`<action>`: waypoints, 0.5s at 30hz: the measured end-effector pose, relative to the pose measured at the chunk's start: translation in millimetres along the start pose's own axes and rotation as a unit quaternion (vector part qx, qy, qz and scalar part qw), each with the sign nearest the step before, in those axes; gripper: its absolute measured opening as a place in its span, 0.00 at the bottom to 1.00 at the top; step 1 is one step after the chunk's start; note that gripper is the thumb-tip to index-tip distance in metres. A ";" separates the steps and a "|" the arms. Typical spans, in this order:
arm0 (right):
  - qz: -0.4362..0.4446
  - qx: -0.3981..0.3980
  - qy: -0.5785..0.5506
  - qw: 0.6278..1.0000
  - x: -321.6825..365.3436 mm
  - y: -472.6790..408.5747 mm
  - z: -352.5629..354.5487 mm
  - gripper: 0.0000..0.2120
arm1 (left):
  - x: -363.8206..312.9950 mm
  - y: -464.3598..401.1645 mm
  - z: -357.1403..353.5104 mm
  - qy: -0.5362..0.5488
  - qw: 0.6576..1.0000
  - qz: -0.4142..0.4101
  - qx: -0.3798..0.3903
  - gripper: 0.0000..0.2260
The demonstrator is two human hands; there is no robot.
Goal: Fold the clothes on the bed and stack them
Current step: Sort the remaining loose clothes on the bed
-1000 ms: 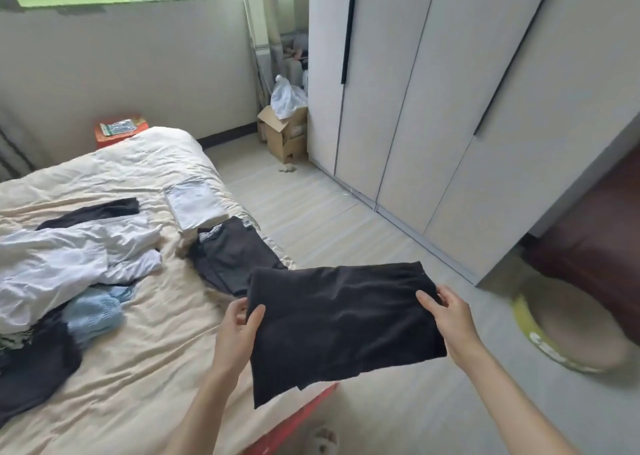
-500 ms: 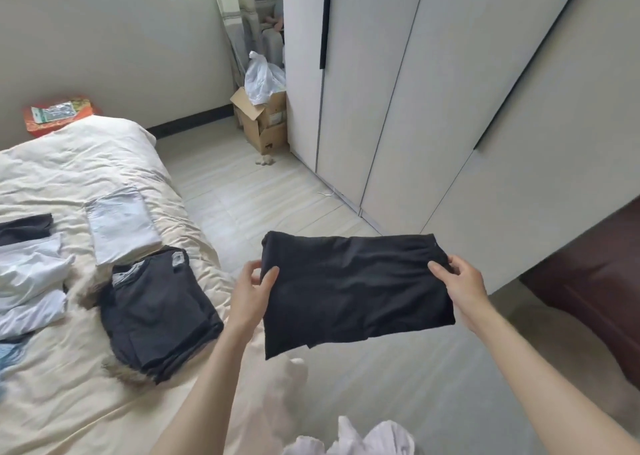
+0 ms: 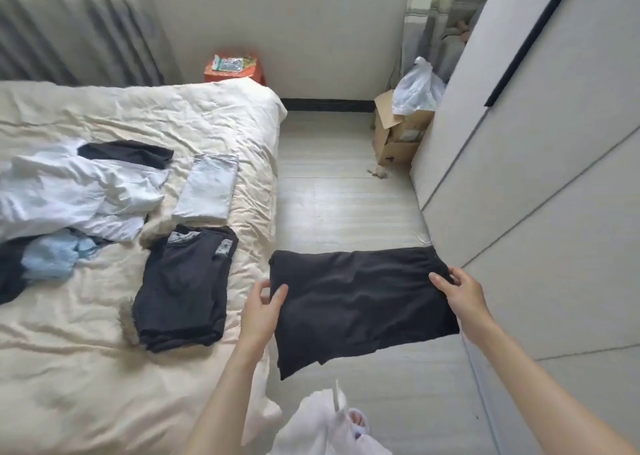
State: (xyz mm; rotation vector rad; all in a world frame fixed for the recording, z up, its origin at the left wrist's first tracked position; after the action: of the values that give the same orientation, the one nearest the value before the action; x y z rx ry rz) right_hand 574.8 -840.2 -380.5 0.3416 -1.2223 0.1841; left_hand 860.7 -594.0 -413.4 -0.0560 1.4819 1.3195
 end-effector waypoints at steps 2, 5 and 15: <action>0.004 0.053 0.015 0.998 10.0 -38.4 -25.4 0.01 | 1.2 -7.9 10.7 0.038 0.998 0.022 -0.033 0.05; 0.014 0.133 0.037 0.990 31.0 -96.1 -79.5 0.02 | 2.2 -26.9 31.8 0.096 0.990 0.056 -0.087 0.06; 0.062 0.277 0.109 0.953 104.0 -279.8 -299.3 0.05 | -48.0 -174.2 74.2 0.261 0.943 0.155 -0.134 0.07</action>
State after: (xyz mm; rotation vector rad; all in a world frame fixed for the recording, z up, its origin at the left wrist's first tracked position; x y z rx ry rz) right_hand 964.3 -1000.5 -416.2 0.7123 -0.9563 0.6641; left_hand 1039.9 -634.2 -479.9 -0.3900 1.7896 1.8596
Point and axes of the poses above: each hand's wrist, its own y-axis away from the middle knuckle, its own z-axis out of the back of the hand, x = y × z, the point moved 9 cm from there along -y, towards the middle knuckle, and after that the axes turned 15 degrees about z, right-handed, at the moved point
